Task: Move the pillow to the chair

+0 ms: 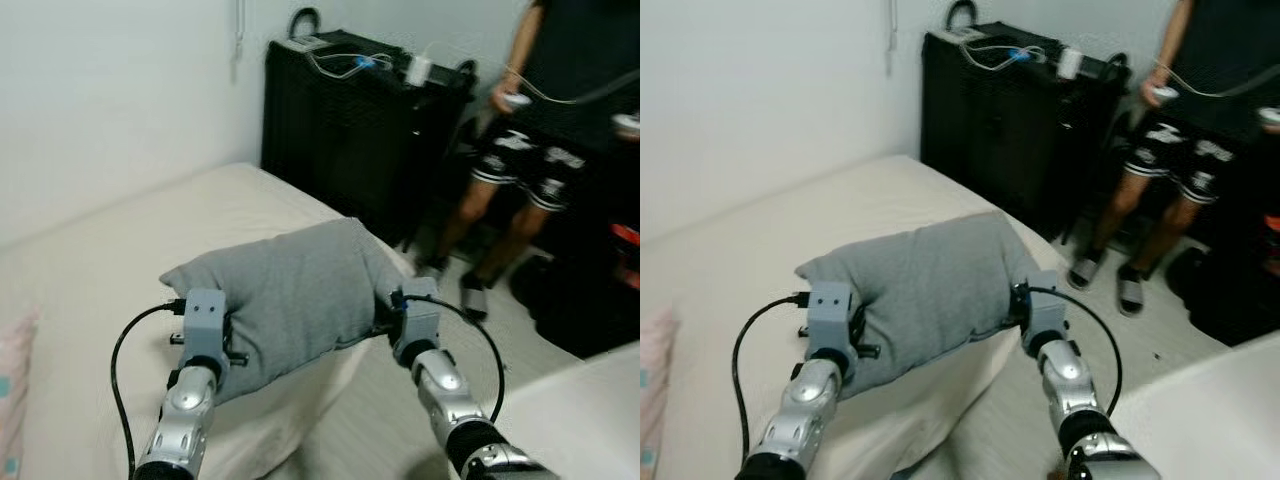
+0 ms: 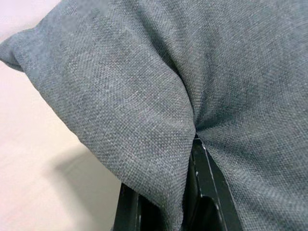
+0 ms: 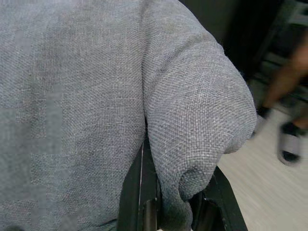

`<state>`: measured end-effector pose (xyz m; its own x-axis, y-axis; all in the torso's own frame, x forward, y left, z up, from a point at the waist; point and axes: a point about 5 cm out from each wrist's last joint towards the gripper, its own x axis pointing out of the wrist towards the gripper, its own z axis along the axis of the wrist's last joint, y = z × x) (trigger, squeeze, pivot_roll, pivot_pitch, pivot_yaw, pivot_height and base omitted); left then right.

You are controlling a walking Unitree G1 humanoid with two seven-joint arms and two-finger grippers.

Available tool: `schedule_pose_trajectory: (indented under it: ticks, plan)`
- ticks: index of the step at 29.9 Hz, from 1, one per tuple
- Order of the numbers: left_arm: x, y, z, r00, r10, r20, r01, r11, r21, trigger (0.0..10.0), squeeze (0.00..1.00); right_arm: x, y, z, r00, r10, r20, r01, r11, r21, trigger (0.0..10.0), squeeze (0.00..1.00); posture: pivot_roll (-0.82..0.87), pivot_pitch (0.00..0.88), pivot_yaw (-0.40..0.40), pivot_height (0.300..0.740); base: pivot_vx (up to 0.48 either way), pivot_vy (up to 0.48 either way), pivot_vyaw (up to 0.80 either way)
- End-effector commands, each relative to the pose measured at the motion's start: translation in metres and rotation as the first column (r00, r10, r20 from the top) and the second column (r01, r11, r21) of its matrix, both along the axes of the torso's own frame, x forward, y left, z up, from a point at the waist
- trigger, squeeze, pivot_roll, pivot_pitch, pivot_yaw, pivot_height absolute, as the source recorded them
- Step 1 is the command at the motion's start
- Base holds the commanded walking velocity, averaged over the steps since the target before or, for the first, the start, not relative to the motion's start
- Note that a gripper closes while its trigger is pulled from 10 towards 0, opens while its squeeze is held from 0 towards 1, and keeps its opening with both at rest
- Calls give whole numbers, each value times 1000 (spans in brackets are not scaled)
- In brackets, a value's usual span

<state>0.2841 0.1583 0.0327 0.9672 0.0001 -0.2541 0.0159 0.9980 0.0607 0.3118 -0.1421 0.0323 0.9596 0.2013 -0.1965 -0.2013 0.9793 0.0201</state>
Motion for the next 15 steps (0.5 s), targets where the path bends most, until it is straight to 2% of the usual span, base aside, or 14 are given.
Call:
schedule_pose_trajectory:
  ticks: [1,9,15]
  plan:
    - [9,-9,11,997,-38,60,38,999,11,10000,0,3,4,4,1000,25,10,-25,1000,-4,10000,0,48,0,-115,740,0,0,-800]
    - [13,-11,15,997,-28,79,27,999,16,10000,0,6,4,6,999,35,9,-35,999,-5,10000,0,80,0,-141,740,0,0,-800]
    - [10,-8,12,997,-13,73,12,1000,14,10000,0,2,6,1,999,37,-5,-37,999,-2,10000,0,78,0,-135,740,0,0,-800]
